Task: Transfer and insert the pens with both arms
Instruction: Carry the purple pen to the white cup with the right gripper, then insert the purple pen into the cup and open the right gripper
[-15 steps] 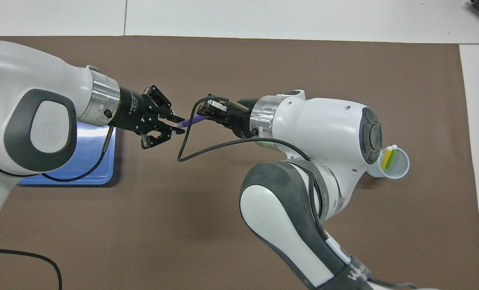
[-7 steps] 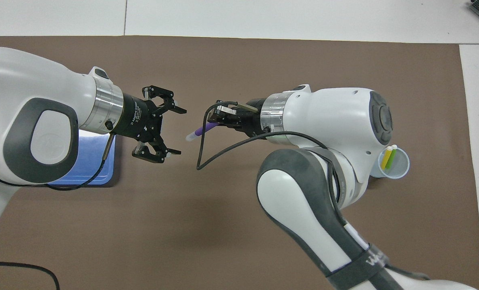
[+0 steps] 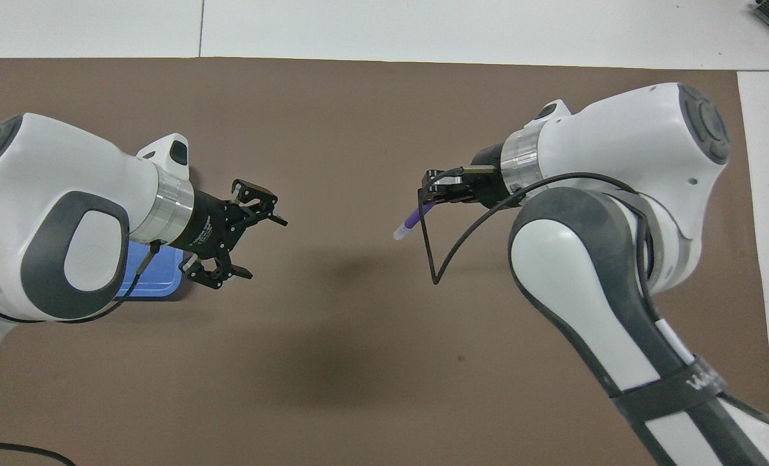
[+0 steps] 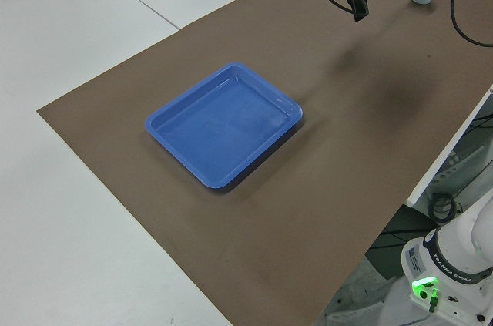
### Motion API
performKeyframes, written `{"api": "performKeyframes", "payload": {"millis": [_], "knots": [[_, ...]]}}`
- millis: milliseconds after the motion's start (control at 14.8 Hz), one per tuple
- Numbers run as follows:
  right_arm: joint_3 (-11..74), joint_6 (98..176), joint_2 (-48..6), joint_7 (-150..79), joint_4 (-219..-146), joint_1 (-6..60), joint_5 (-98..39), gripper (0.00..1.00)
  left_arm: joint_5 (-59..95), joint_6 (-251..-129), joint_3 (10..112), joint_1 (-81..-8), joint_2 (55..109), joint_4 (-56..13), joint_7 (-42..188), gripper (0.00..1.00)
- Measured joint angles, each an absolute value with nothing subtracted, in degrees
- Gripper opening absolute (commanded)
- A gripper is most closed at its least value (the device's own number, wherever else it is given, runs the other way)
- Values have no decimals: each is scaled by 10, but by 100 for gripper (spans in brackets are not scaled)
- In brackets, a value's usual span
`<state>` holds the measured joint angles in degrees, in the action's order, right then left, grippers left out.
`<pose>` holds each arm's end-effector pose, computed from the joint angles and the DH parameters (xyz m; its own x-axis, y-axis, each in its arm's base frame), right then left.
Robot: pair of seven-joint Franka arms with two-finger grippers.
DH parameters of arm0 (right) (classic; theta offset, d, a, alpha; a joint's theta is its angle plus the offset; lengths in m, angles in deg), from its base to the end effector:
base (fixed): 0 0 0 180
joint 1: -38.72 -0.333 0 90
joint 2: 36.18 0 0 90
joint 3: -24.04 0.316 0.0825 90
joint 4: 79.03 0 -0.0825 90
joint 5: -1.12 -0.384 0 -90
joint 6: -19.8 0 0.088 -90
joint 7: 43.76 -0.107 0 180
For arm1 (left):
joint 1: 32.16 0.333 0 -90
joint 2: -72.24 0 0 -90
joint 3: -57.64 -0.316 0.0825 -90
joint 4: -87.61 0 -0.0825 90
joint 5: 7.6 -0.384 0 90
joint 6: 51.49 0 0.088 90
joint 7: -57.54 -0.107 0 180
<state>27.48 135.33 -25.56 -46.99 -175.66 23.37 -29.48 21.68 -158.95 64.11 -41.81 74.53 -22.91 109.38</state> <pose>0.5928 0.2305 0.5084 0.9969 0.0549 0.0565 0.0758 -0.8629 -0.4997 0.5302 -0.1911 0.4671 0.6540 0.6173 -0.4373 0.7360 -0.6527 0.1796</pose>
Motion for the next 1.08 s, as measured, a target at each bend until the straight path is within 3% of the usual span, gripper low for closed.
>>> {"api": "performKeyframes", "payload": {"millis": [540, 878, 1080], "knots": [[271, 1182, -298, -191, -1752, 357, -99, 0, 70, -1559, 636, -319, 727, -246, 737, 100], [271, 1206, -299, -48, -1769, 386, 10, 0, 12, -1559, 634, -276, 726, -204, 656, 100], [271, 1279, -312, -4, -1838, 421, 12, 0, 4, -1557, 634, -263, 726, -183, 653, 100]]}}
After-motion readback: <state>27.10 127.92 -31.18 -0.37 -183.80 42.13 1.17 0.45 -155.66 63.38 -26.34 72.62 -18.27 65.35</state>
